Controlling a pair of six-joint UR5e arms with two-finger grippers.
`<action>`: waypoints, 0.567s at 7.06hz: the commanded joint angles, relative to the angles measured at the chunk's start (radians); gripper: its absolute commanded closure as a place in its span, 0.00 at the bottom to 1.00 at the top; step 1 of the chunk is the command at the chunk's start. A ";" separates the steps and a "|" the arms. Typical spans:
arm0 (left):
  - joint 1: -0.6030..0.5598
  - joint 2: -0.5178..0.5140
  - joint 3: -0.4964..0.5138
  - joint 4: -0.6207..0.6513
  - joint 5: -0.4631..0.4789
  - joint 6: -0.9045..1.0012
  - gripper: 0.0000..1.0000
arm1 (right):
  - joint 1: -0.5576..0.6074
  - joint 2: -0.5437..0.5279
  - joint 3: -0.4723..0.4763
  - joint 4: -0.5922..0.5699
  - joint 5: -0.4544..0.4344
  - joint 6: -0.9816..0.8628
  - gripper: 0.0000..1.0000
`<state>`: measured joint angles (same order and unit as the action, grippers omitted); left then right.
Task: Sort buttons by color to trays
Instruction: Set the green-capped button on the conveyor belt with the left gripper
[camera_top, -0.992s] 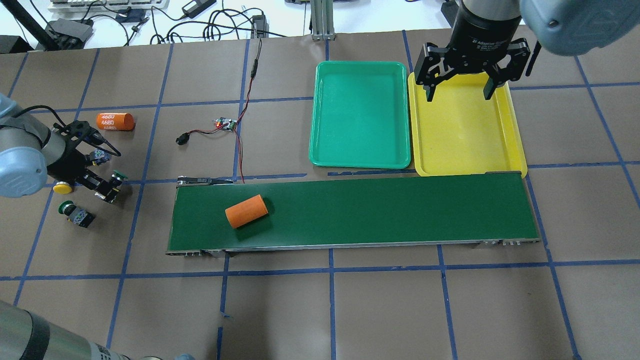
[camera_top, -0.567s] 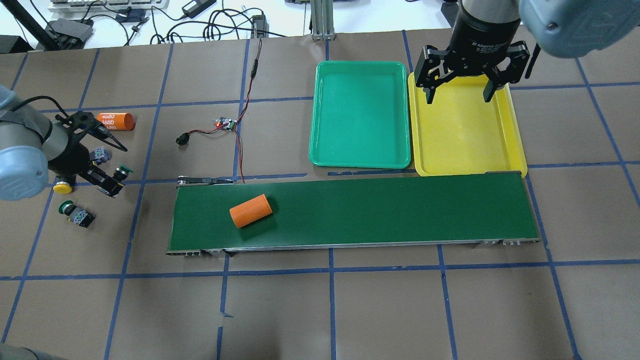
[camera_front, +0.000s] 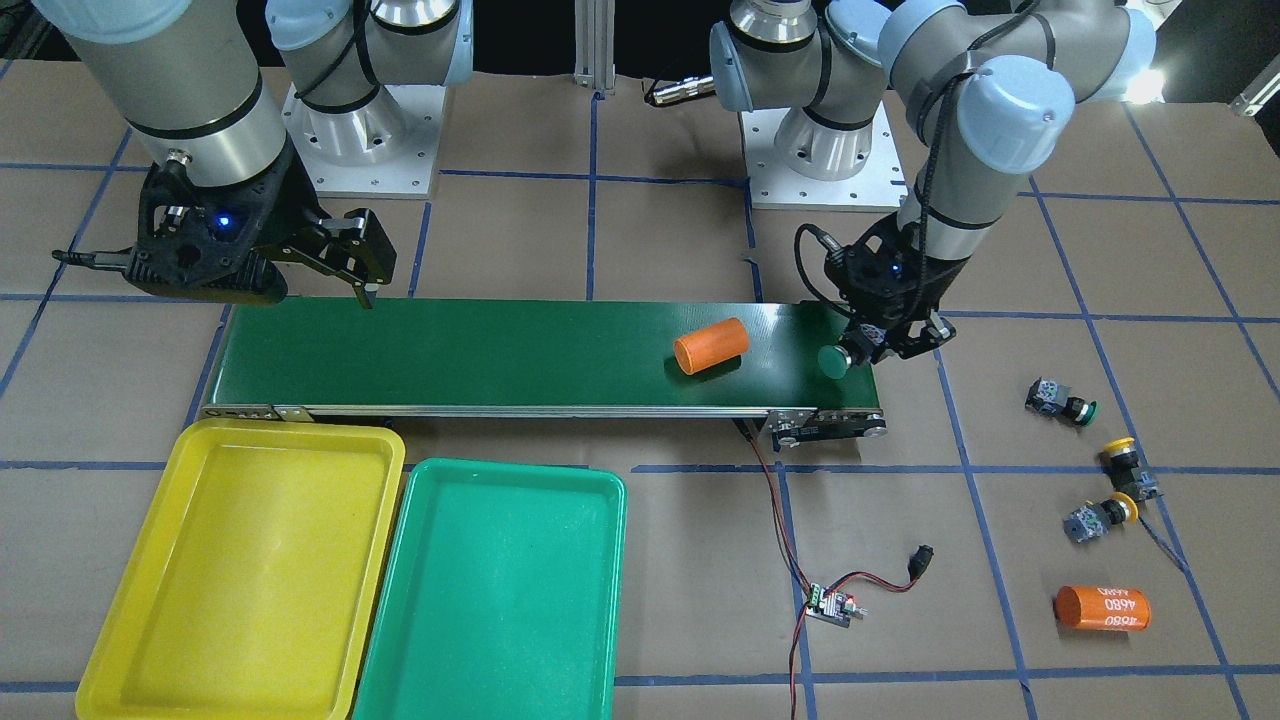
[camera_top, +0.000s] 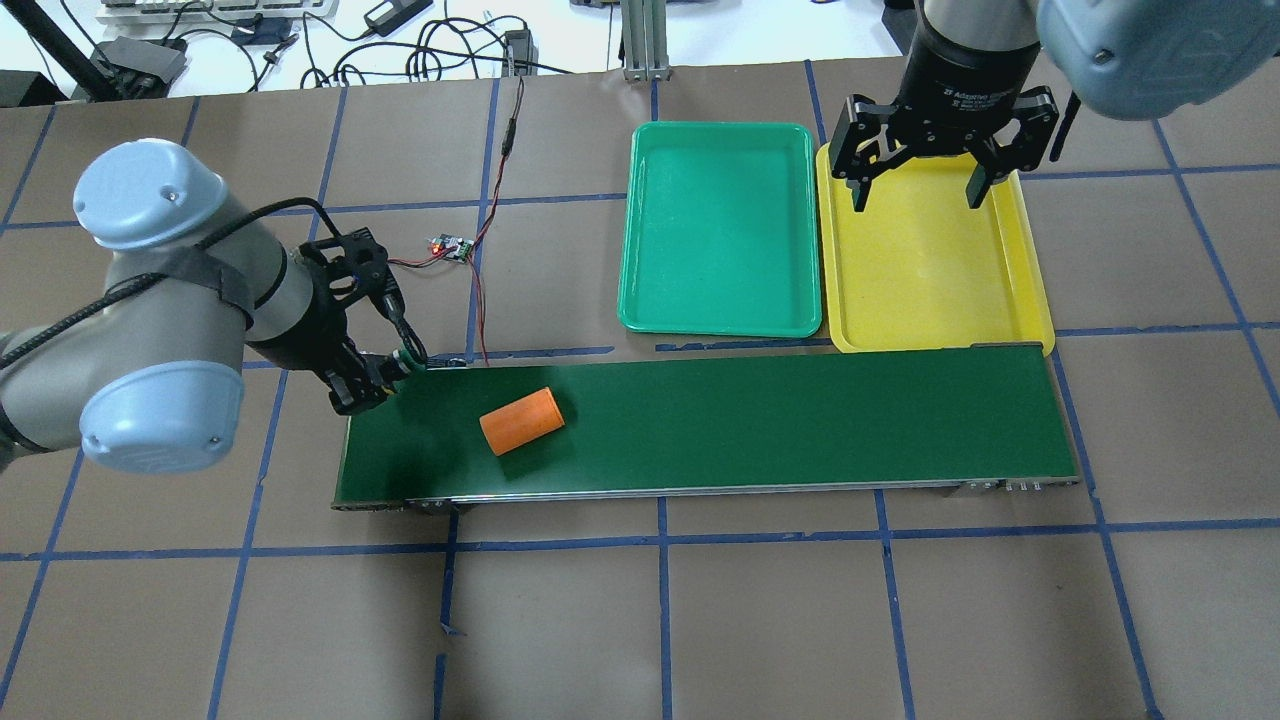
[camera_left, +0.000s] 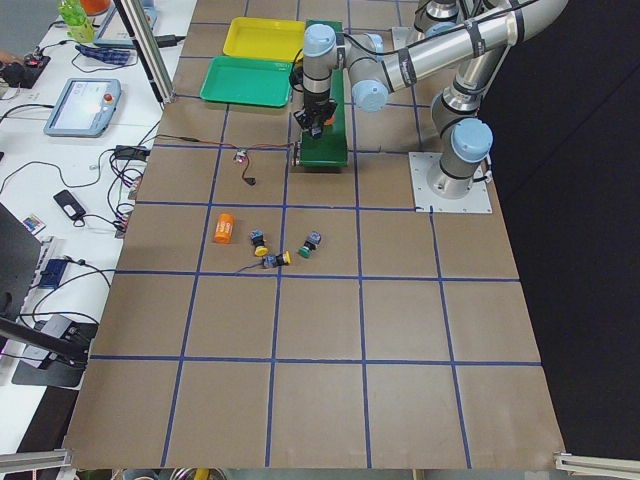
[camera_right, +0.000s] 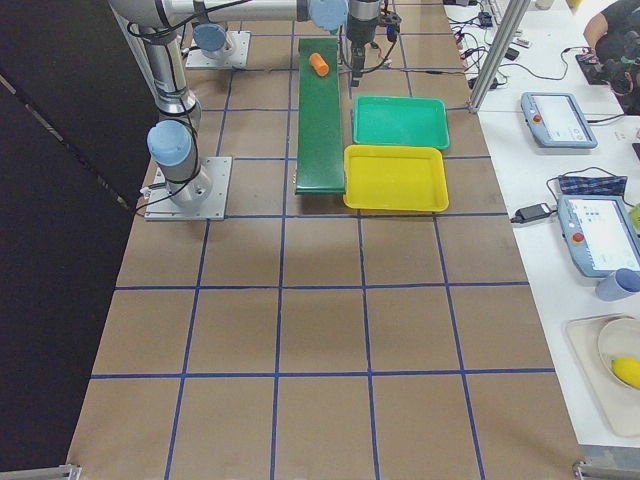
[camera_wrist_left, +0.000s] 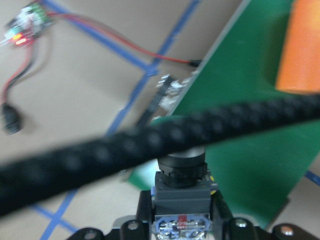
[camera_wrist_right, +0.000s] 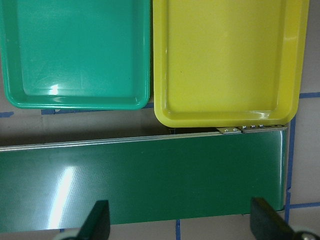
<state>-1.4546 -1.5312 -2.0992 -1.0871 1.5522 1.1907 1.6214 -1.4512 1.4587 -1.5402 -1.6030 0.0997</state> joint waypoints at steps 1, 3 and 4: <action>-0.016 -0.010 -0.129 0.144 0.002 0.081 1.00 | 0.000 0.000 0.000 0.000 0.000 0.000 0.00; -0.015 -0.027 -0.140 0.196 -0.001 0.098 0.01 | 0.000 0.000 0.000 0.000 0.000 0.000 0.00; -0.013 -0.017 -0.127 0.197 0.003 0.098 0.00 | 0.000 0.000 0.000 0.000 0.000 0.000 0.00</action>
<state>-1.4695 -1.5529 -2.2319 -0.9020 1.5530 1.2876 1.6214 -1.4511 1.4588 -1.5401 -1.6030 0.0997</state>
